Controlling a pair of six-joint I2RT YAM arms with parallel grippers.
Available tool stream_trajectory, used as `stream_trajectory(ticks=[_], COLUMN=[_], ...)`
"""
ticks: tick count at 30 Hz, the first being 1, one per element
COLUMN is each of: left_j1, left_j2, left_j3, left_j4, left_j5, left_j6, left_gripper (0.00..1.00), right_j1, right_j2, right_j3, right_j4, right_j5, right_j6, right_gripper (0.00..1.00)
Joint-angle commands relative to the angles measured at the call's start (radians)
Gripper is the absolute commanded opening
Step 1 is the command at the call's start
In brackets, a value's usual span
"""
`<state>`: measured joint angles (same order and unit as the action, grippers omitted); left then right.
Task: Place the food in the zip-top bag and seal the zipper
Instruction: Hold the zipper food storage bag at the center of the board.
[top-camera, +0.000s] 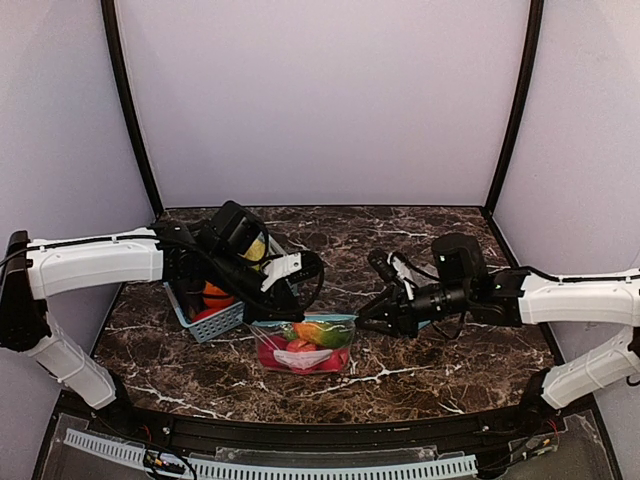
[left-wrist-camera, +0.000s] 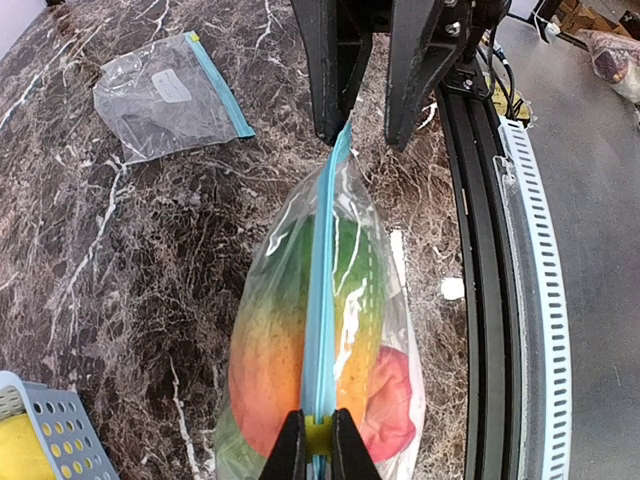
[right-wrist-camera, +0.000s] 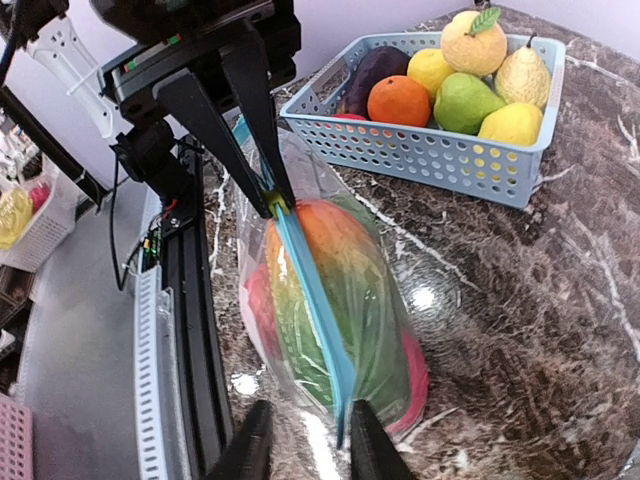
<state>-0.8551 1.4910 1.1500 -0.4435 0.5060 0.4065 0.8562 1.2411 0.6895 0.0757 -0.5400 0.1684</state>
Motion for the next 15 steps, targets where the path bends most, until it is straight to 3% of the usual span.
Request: stream_trajectory(ticks=[1,4,7,12,15], left_j1=[0.012,0.011,0.011,0.012,0.012], left_j2=[-0.028,-0.025,-0.022,-0.016,-0.008], left_j3=[-0.036,-0.04,-0.041,-0.04,-0.035], left_j4=[-0.034,-0.029,-0.024,-0.018,-0.022], left_j5=[0.046,0.061,0.07,0.085,0.087], left_j6=[-0.015,-0.017,-0.019,-0.022,-0.024], left_gripper=[0.01,0.01,0.01,0.01,0.01], right_j1=[0.005,0.008,0.011,0.028,0.054], right_j2=[0.037,0.06,0.1,0.201,0.253], right_j3=[0.047,0.076,0.105,0.163,0.209], right_j4=[0.055,0.055,0.061,0.075,0.063], right_j5=[-0.072,-0.073,-0.076,-0.097,-0.099], right_j6=[0.009,-0.011,-0.031,-0.06,-0.078], right_gripper=[0.43,0.57,0.65,0.67,0.6])
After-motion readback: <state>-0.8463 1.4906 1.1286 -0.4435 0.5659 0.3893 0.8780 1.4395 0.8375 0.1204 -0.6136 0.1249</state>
